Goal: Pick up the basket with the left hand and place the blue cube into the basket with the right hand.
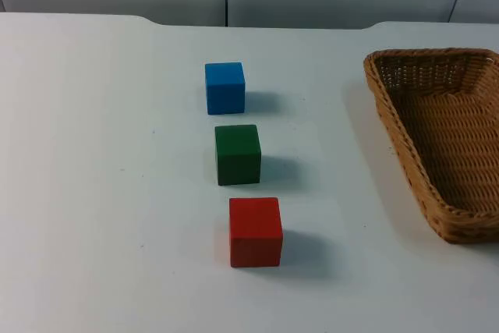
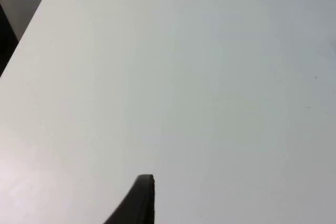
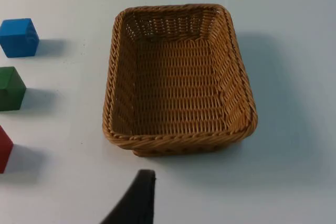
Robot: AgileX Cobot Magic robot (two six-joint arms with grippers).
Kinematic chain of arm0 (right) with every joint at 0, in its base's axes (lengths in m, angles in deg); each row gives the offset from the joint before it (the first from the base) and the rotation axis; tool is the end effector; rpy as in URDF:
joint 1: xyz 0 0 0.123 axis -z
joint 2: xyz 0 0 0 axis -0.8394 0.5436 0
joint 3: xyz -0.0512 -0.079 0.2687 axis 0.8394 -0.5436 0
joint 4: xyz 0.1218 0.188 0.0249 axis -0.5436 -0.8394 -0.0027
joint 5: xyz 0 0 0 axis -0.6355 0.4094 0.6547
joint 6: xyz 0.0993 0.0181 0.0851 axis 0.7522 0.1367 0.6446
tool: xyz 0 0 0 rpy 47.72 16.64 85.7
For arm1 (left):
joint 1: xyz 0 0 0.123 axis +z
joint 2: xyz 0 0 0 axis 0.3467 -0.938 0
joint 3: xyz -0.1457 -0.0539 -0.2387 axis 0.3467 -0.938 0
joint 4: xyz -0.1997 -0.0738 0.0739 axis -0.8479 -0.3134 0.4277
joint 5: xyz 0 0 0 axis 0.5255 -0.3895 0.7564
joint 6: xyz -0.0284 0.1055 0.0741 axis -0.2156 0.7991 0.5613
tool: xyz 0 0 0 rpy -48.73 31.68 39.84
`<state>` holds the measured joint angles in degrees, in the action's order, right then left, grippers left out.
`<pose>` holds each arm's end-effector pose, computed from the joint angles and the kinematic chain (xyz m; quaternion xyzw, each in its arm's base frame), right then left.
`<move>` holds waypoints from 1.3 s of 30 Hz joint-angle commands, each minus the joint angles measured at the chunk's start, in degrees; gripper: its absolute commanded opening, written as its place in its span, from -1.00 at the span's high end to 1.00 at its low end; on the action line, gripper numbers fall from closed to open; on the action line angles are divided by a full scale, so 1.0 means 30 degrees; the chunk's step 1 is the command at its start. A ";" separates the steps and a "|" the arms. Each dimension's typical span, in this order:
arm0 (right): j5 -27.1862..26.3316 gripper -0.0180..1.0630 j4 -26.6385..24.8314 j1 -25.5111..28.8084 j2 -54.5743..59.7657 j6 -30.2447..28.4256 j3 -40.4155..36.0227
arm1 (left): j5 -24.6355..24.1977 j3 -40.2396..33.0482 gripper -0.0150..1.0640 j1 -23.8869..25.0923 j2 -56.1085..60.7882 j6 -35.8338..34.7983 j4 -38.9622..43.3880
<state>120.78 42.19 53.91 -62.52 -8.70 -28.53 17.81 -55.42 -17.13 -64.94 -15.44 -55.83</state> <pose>0.0063 -0.0023 0.2467 -0.0201 0.8583 0.0046 0.5127 0.0058 0.0022 0.2471 -0.0241 0.8565 0.0226 0.5150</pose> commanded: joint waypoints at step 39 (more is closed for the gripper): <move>-0.0227 -0.96 -0.0008 0.0121 -0.0128 -0.0134 -0.0142 | 0.5121 1.0108 -0.97 0.0036 -1.6718 1.3046 -1.9620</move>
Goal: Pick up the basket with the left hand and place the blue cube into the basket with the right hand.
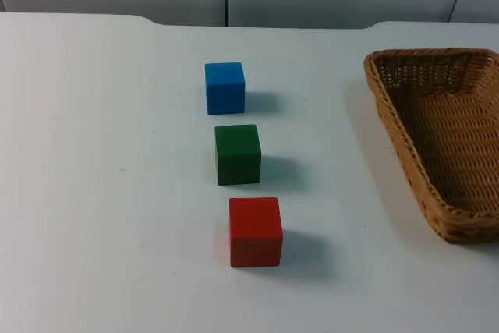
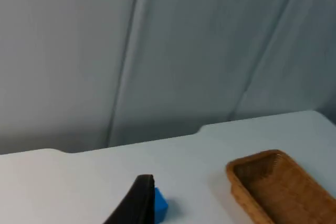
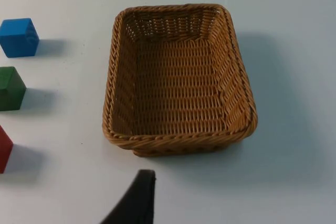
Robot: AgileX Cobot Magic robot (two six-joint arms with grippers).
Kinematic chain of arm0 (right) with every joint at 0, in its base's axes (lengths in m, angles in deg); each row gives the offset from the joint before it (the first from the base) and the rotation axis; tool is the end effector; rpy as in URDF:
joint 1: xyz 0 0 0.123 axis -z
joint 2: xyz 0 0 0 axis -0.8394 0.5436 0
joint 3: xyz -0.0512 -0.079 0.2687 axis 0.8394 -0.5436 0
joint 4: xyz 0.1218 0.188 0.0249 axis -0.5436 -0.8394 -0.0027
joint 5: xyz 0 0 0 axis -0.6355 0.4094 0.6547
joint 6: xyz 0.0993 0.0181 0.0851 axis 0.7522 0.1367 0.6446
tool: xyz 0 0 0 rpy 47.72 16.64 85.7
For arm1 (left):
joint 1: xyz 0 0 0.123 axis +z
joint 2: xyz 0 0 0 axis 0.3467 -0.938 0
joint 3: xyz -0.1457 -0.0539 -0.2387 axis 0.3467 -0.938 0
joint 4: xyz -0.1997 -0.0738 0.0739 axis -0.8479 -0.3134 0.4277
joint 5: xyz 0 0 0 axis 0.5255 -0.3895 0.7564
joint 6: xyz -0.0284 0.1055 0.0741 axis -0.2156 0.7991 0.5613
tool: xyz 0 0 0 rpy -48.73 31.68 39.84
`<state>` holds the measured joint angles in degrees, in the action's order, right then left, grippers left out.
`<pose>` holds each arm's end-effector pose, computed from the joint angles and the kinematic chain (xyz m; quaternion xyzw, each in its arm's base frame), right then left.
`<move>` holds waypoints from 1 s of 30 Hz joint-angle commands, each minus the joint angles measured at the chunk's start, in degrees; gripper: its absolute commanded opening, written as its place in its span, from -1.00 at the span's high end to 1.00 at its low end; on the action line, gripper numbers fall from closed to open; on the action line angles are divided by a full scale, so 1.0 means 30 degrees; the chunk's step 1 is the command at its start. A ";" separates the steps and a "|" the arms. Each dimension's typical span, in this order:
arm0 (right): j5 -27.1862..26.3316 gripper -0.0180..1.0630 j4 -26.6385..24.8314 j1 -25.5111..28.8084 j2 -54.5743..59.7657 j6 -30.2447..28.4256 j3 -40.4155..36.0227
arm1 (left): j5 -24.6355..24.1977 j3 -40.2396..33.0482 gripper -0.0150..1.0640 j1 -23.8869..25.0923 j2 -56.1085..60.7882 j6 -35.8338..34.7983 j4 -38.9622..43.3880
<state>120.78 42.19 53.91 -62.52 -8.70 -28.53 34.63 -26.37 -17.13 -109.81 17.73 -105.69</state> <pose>0.0063 -0.0023 0.2467 -0.0201 0.8583 0.0046 0.5127 0.1440 -0.0631 0.4149 0.1108 0.7737 -0.2347 0.5780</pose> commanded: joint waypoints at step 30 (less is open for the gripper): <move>-0.0227 -0.96 -0.0008 0.0121 -0.0128 -0.0134 -0.0142 | 0.3114 0.9291 -0.97 -1.1825 -2.1419 0.1104 -0.3410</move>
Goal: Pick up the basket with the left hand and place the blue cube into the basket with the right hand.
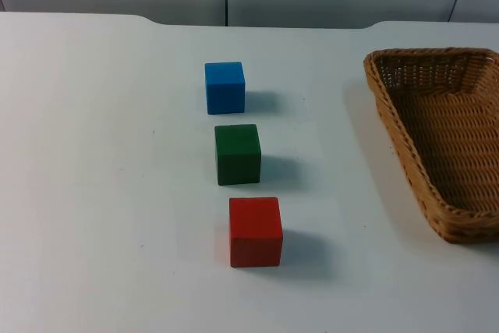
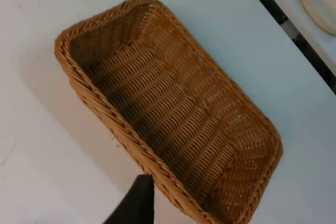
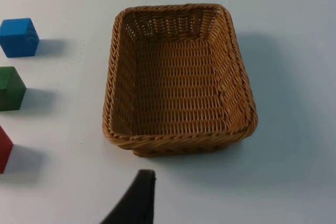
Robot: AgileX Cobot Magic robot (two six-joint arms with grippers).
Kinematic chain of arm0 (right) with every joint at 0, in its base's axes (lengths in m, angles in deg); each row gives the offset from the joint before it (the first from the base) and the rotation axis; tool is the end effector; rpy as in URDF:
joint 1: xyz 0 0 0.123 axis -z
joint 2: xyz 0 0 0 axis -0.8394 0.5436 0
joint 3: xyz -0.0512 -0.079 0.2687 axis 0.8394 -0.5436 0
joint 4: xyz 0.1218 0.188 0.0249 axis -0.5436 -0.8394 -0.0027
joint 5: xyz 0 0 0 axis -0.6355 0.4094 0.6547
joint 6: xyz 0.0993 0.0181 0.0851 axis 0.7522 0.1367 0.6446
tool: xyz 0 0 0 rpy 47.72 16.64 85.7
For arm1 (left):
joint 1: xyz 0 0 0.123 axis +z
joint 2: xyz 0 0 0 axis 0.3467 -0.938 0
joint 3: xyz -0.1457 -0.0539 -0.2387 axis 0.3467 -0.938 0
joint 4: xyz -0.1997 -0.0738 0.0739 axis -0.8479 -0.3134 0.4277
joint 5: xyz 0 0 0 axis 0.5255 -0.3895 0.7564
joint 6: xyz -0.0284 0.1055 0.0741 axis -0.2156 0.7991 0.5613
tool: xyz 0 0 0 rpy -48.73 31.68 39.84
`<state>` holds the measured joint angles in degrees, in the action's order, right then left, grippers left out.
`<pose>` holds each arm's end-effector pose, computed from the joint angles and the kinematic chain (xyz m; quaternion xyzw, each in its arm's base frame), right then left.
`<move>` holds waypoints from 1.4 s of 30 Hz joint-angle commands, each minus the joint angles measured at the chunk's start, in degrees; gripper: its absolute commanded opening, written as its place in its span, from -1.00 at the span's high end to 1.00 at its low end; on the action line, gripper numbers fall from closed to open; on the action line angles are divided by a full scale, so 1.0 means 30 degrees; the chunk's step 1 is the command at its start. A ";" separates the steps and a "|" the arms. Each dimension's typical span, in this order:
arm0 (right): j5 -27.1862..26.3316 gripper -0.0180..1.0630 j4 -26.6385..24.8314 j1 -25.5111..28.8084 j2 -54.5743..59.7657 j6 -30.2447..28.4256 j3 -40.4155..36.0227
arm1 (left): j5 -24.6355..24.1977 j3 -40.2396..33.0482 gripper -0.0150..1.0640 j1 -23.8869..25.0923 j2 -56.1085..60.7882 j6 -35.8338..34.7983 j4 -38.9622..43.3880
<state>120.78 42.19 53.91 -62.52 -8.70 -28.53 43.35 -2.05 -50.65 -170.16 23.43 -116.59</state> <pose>0.0063 -0.0023 0.2467 -0.0201 0.8583 0.0046 0.5127 0.3297 -0.2723 0.2706 0.2311 0.8430 -0.3854 0.2955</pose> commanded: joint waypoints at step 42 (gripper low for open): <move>-0.0227 -0.96 0.0097 0.0121 -0.0128 0.0217 -0.0142 | -0.0356 1.1291 -0.95 -0.3586 -1.3188 -1.2670 0.7433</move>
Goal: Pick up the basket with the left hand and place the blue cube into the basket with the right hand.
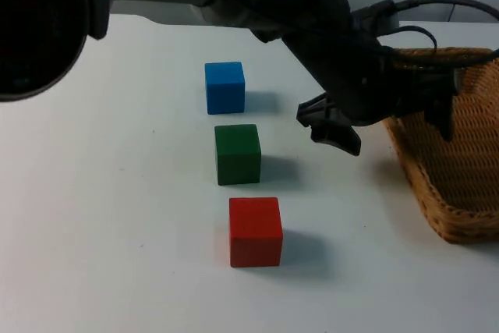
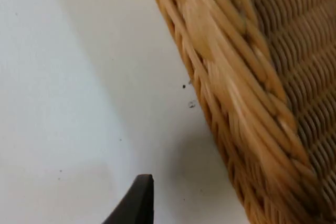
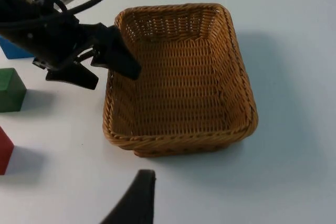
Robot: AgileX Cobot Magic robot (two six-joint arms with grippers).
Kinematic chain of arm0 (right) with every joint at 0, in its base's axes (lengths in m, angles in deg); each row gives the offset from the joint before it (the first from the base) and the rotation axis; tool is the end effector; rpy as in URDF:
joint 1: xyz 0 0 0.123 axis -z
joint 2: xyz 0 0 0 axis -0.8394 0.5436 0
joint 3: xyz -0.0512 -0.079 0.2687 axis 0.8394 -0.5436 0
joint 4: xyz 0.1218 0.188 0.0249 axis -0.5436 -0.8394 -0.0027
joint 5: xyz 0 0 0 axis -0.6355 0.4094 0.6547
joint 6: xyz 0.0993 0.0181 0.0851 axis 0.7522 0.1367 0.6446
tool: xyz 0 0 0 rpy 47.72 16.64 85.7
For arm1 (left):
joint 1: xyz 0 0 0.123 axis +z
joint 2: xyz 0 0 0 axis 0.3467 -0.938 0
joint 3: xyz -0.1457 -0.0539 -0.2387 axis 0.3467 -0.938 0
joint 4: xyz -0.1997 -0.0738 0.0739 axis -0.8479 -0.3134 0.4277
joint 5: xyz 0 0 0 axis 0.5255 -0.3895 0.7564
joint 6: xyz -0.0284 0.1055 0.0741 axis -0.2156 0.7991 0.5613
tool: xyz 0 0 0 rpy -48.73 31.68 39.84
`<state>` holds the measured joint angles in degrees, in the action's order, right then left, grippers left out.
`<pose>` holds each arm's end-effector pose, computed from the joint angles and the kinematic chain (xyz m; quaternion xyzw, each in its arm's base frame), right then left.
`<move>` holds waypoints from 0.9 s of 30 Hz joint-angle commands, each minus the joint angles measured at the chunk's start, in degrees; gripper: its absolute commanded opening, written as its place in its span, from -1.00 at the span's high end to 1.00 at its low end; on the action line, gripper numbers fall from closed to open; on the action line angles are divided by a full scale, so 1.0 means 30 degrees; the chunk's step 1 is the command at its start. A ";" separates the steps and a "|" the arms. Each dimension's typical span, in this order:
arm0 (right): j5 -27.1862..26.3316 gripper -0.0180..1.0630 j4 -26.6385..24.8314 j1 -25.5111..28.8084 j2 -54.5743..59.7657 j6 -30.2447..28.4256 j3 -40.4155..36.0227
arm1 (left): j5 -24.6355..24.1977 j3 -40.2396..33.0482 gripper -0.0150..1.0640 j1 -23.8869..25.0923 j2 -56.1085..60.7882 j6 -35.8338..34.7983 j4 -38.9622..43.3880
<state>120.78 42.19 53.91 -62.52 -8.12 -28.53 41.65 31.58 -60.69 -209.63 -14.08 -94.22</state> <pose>0.0063 -0.0023 0.2467 -0.0158 0.8584 0.0072 0.5127 0.3769 -0.3864 0.0862 0.1451 0.9278 -0.3171 0.1325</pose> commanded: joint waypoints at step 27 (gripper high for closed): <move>-0.0227 -0.96 0.0097 0.0121 -0.0128 0.0026 -0.0142 | 0.1669 0.0082 0.42 -0.0674 -0.0145 -0.2309 0.0625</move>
<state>120.78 42.19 53.91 -62.52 -8.01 -28.53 45.60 31.57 -62.37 -210.32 -20.63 -92.44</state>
